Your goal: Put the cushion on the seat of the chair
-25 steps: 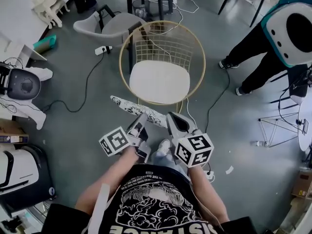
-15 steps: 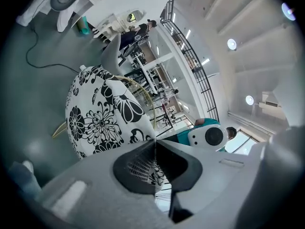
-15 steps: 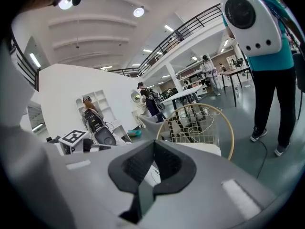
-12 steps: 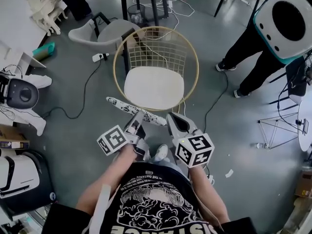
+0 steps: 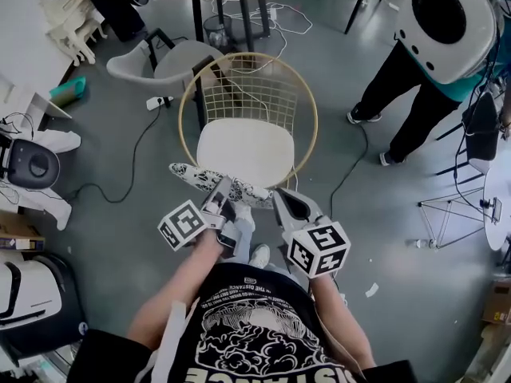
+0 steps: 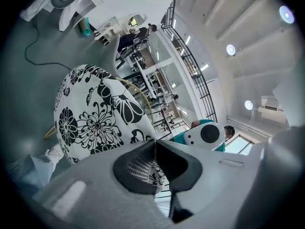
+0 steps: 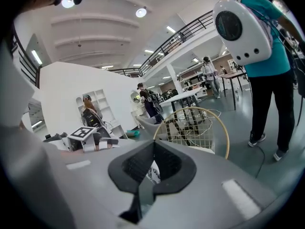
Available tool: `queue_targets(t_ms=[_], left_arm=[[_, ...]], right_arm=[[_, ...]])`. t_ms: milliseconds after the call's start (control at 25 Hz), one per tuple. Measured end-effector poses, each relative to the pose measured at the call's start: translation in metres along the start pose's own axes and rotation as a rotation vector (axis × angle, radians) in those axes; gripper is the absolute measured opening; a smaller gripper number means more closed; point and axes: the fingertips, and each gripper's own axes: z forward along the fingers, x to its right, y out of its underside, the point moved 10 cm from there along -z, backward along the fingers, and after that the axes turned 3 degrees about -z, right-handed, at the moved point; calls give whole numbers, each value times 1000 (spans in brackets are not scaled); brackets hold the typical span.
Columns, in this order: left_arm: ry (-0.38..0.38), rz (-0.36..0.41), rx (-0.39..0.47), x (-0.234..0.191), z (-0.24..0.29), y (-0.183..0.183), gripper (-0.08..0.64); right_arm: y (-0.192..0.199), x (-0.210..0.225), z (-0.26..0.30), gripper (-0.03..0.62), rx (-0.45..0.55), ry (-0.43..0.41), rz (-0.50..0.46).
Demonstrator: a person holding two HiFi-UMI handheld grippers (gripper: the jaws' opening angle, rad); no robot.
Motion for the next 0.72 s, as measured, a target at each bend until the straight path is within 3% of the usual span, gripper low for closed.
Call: queue_targets(t_ms=[720], left_arm=[[36, -33, -37, 2, 62, -20, 15]], right_arm=[[-15, 29, 45, -12, -57, 0, 3]])
